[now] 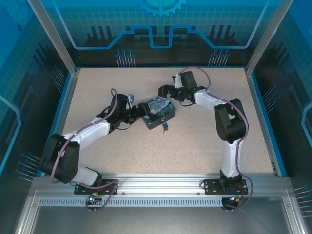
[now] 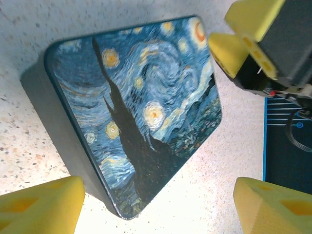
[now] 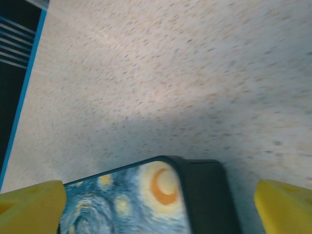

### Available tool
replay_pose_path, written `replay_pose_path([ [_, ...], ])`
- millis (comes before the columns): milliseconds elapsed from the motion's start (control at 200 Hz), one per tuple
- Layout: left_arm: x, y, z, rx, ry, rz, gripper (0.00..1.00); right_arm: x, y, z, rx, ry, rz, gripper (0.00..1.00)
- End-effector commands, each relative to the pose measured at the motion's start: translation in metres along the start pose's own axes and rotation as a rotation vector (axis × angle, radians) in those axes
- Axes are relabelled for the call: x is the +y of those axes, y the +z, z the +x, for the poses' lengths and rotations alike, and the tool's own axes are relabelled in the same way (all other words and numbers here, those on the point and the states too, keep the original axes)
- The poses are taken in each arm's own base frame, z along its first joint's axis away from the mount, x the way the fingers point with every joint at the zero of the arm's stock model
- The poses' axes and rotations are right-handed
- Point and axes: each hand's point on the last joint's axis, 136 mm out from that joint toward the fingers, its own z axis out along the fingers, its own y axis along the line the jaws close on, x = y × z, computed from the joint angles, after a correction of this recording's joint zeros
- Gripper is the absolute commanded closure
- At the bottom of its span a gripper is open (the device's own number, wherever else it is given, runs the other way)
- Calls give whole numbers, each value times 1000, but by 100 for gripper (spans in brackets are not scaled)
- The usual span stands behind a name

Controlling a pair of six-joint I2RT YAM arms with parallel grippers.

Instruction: Unlock the padlock with the key

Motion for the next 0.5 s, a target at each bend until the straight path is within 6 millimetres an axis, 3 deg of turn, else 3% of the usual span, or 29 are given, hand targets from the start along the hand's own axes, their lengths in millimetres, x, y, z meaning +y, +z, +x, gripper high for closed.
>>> replay_pose_path([
  [0, -8, -27, -17, -77, 61, -30, 19, -17, -54, -26, -112, -23, 78, 0],
  [95, -24, -42, -25, -92, 113, -18, 19, -13, -90, -14, -150, -59, 85, 0],
  [220, -41, -45, -31, -82, 116, 16, 19, -1, -116, 36, -104, -148, 159, 3],
  [315, -57, -38, -35, -58, 95, 78, 20, 2, -122, 85, -56, -236, 256, 8],
  [495, -79, -17, -45, -1, 78, 160, 22, 8, -115, 149, -18, -430, 401, 13],
])
